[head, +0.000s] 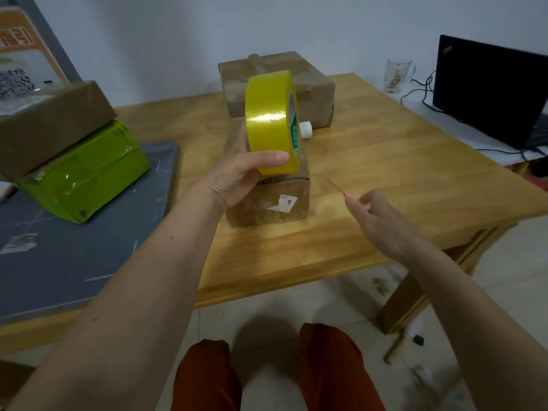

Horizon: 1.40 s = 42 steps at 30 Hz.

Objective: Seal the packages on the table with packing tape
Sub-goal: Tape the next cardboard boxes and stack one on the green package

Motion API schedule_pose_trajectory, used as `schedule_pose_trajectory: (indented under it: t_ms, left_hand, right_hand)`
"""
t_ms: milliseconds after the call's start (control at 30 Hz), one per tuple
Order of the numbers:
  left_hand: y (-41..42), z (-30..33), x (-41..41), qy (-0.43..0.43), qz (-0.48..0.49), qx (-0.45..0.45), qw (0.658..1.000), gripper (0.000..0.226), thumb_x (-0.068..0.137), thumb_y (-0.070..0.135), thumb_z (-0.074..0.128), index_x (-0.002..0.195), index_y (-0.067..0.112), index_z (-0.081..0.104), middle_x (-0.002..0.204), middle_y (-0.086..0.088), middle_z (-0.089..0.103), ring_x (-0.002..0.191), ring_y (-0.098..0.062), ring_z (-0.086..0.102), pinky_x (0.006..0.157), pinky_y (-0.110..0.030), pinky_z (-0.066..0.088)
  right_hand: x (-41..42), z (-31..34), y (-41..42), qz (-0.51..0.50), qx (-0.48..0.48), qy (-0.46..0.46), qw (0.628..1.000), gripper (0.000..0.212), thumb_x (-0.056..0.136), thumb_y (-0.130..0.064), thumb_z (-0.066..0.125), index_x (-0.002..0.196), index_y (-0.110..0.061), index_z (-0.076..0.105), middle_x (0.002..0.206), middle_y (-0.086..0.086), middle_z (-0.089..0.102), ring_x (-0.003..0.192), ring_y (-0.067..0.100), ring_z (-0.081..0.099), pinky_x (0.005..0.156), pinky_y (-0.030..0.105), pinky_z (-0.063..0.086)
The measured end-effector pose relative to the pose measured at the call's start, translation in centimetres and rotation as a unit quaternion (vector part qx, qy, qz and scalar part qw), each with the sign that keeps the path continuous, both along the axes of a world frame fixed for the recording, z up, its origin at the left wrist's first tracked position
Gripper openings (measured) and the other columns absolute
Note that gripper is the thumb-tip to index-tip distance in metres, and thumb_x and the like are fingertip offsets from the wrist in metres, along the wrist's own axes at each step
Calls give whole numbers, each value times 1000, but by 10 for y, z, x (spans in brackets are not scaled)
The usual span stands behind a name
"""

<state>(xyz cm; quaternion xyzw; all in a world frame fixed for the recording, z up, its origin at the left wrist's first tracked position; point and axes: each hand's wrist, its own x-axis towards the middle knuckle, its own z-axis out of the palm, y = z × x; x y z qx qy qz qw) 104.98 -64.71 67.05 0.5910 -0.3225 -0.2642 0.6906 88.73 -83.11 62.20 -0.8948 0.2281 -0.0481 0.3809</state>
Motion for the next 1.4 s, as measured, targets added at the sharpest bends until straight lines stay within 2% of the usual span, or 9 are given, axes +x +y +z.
schedule_pose_trajectory:
  t_ms: [200,367,500,633,800,900,1067,1267,1400]
  left_hand:
    - [-3,-1,2,17,10,-15,1000,109,54,18,86,148,9,32,142,-24,48,128,-39,51,104,-50,46]
    - [-3,1,-1,28,17,-25,999,128,41,32,98,149,11,32,143,-23,48,127,-38,52,103,-51,47]
    - [-3,1,-2,38,21,-29,999,129,40,33,98,149,13,32,142,-21,49,126,-37,53,101,-51,48]
    - [-2,2,-1,37,18,-28,999,125,44,25,96,150,16,30,143,-19,50,127,-36,53,101,-51,49]
    - [-3,2,-1,47,9,-37,998,127,44,25,97,151,16,29,143,-19,49,128,-36,52,102,-51,48]
    - [-3,1,-1,50,8,-45,998,128,43,27,97,151,15,29,144,-19,48,128,-36,52,103,-51,47]
    - [-2,3,-2,67,11,-66,996,124,42,32,97,147,10,34,139,-19,53,123,-35,56,101,-50,48]
    - [-2,1,-3,184,44,-170,967,126,35,26,99,145,14,40,136,-13,56,120,-30,57,96,-45,51]
    - [5,1,0,230,47,-226,945,113,34,21,99,134,14,49,130,-13,58,122,-31,54,94,-41,50]
  right_hand:
    - [0,10,22,109,-136,-119,977,25,103,-26,42,119,-25,62,86,-3,49,80,16,47,70,35,37]
    - [6,9,41,127,-185,-165,960,38,102,-21,44,140,-26,49,83,-9,59,76,15,57,60,29,36]
    - [12,10,49,93,-264,-201,939,34,100,-18,49,133,-23,54,87,1,65,73,24,58,57,31,33]
    - [14,13,52,66,-341,-258,901,31,83,8,66,108,-9,73,80,8,69,66,29,63,51,25,33]
    - [25,10,51,38,-416,-272,867,28,80,9,66,103,-3,75,75,12,67,65,31,58,54,26,28]
    - [25,6,46,11,-417,-253,873,27,83,8,55,101,0,74,74,16,65,66,33,57,55,28,29]
    - [17,-1,27,-58,-413,-261,871,29,81,11,68,106,-3,73,78,12,65,67,31,55,50,29,34]
    - [29,-11,30,8,-404,-300,864,31,73,7,78,101,-6,76,78,11,63,69,29,56,50,26,32]
    - [39,-24,18,-92,-310,-246,914,35,88,3,64,120,-11,67,90,11,59,83,27,51,59,32,38]
